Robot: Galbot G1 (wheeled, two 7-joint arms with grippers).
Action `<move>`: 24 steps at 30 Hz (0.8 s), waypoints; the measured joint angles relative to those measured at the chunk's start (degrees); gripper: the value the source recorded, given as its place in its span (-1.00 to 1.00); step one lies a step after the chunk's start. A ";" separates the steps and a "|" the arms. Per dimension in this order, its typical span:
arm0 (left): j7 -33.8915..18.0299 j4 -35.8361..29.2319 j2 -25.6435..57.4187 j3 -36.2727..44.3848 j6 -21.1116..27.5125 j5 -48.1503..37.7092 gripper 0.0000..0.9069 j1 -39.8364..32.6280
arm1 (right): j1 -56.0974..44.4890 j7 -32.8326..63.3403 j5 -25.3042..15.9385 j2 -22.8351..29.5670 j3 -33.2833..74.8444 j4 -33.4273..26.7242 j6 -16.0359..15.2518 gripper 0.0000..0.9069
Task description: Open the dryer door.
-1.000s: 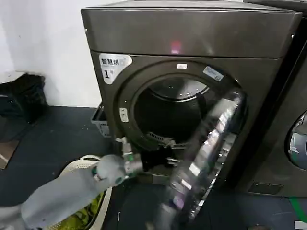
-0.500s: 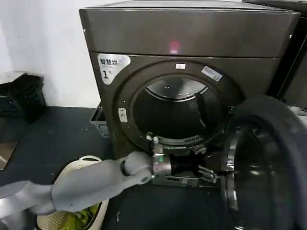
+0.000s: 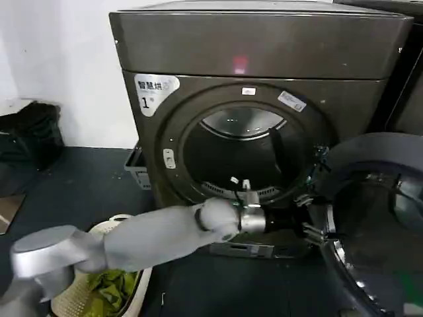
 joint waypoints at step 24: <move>3.34 -1.64 2.46 -2.93 -6.90 0.95 1.00 2.47 | -0.05 2.02 3.06 -2.25 2.26 -5.07 8.31 1.00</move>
